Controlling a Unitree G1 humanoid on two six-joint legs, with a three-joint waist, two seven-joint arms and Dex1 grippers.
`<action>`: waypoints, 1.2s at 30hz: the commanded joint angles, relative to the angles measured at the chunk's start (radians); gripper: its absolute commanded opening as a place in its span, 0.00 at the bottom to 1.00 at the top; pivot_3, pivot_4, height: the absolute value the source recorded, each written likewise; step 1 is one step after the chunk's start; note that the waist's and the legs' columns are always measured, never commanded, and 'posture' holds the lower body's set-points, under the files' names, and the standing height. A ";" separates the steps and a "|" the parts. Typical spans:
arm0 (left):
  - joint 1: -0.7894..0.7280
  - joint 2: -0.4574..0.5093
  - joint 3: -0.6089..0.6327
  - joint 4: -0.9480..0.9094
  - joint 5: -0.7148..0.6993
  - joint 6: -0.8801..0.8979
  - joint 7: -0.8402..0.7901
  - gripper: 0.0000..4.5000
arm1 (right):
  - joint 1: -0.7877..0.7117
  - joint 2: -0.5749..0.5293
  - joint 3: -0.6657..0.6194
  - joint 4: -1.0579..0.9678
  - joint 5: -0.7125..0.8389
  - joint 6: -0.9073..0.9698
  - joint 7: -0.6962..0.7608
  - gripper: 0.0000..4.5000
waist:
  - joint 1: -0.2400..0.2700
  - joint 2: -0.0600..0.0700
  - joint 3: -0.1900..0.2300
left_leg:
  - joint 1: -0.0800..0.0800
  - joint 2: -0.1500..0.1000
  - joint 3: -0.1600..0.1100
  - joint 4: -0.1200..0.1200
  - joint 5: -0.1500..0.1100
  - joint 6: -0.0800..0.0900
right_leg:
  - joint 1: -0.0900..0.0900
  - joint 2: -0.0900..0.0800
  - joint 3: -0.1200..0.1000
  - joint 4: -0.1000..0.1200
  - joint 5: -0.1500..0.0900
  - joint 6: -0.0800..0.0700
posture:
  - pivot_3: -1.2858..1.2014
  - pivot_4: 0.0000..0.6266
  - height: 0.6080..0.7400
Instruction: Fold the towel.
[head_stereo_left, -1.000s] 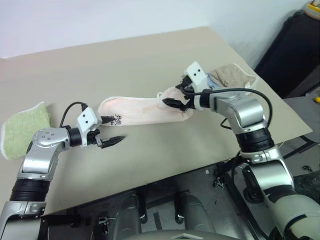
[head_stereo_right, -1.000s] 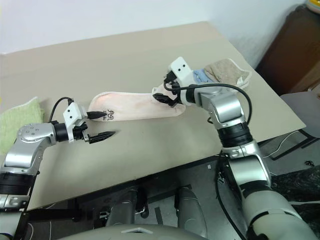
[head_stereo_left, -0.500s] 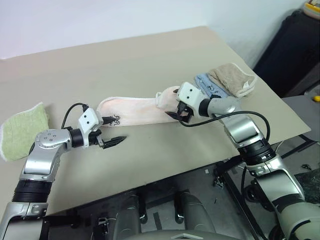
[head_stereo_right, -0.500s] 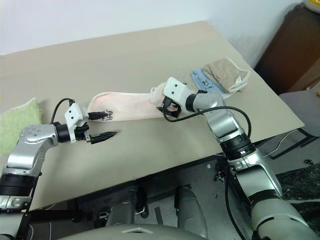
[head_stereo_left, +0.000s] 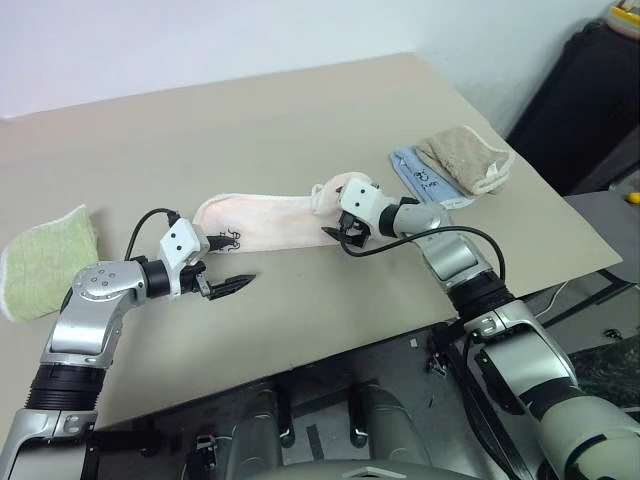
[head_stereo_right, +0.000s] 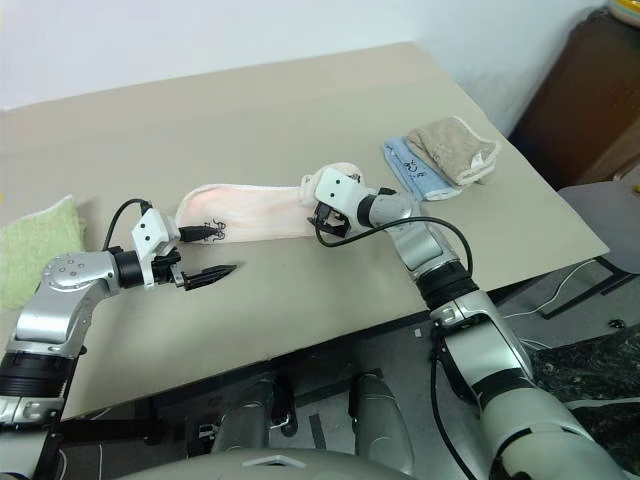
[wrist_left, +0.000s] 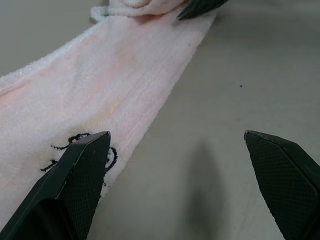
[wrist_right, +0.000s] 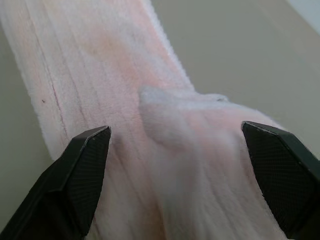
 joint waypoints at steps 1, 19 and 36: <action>0.010 0.004 0.028 -0.036 -0.020 0.001 0.010 1.00 | -0.014 0.000 -0.013 -0.017 -0.011 -0.041 0.002 0.65 | 0.000 0.000 0.000 | 0.000 0.000 0.000 0.000 0.000 0.000 | 0.000 0.000 0.000 0.000 0.000 0.000 | 0.52 0.24 1.00; 0.009 -0.001 0.017 -0.036 -0.021 0.004 0.022 1.00 | 0.132 -0.046 -0.011 -0.408 0.012 0.035 0.128 0.01 | 0.001 0.000 0.000 | 0.000 0.000 -0.001 0.000 0.000 0.000 | 0.000 0.000 0.000 0.001 0.000 0.000 | 0.52 0.24 1.00; 0.015 -0.012 0.015 -0.042 -0.021 0.008 0.028 1.00 | 0.153 -0.058 -0.042 -0.410 0.084 0.124 0.204 0.43 | 0.002 0.000 0.000 | 0.000 0.000 -0.001 0.000 0.000 0.000 | 0.000 0.000 0.000 0.000 0.000 0.000 | 0.52 0.24 1.00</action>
